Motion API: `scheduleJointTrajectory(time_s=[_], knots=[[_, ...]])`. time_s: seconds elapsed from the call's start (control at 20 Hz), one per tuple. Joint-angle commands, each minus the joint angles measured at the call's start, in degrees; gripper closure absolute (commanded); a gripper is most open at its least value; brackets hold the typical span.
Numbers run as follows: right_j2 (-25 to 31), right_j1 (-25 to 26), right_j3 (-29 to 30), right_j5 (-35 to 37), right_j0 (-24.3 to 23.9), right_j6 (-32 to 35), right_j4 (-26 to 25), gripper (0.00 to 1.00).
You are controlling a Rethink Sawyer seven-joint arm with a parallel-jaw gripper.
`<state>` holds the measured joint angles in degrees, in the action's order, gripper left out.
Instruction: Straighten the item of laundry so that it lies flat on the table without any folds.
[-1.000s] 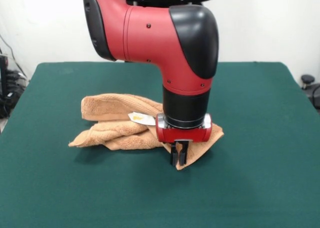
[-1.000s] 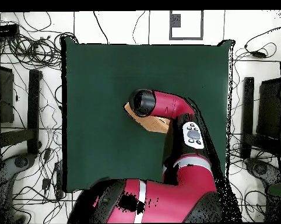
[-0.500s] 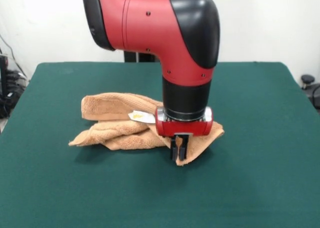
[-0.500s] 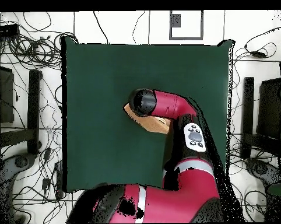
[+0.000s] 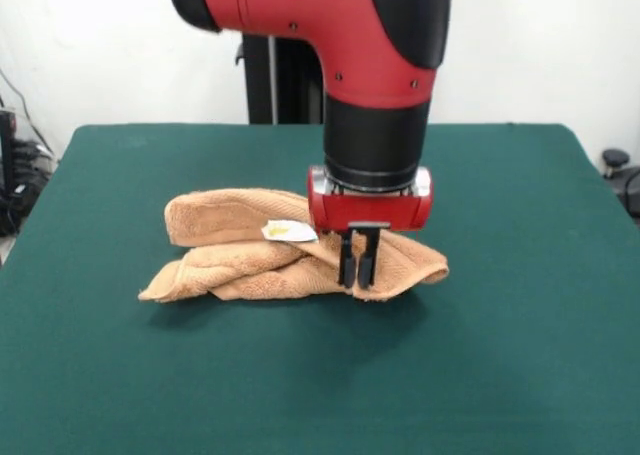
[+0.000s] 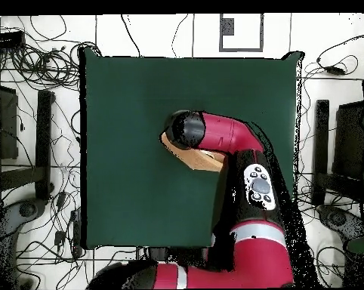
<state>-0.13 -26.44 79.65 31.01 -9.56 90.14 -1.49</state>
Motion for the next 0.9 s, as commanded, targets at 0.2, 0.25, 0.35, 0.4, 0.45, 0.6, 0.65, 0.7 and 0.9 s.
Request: scheduleJointTrajectory(time_s=[0.2,0.25,0.35,0.4,0.45,0.6,0.65,0.7,0.9], knots=[[2.3,-5.6,6.5,10.5,1.5,6.4,0.9,1.00],[2.2,-6.2,6.5,11.5,1.5,6.4,0.9,1.00],[2.0,-7.8,6.8,13.3,1.4,6.2,1.0,1.00],[2.0,-8.7,7.0,13.7,1.3,5.9,0.9,1.00],[2.0,-9.5,7.2,13.9,1.2,5.6,0.8,1.00],[1.9,-11.5,7.2,15.9,1.0,5.1,0.6,1.00],[1.9,-12.0,7.0,16.5,0.9,4.8,0.4,1.00],[2.0,-12.6,7.1,16.9,0.7,4.3,0.2,1.00],[1.3,-14.5,8.1,16.5,1.1,4.9,-0.6,1.00]])
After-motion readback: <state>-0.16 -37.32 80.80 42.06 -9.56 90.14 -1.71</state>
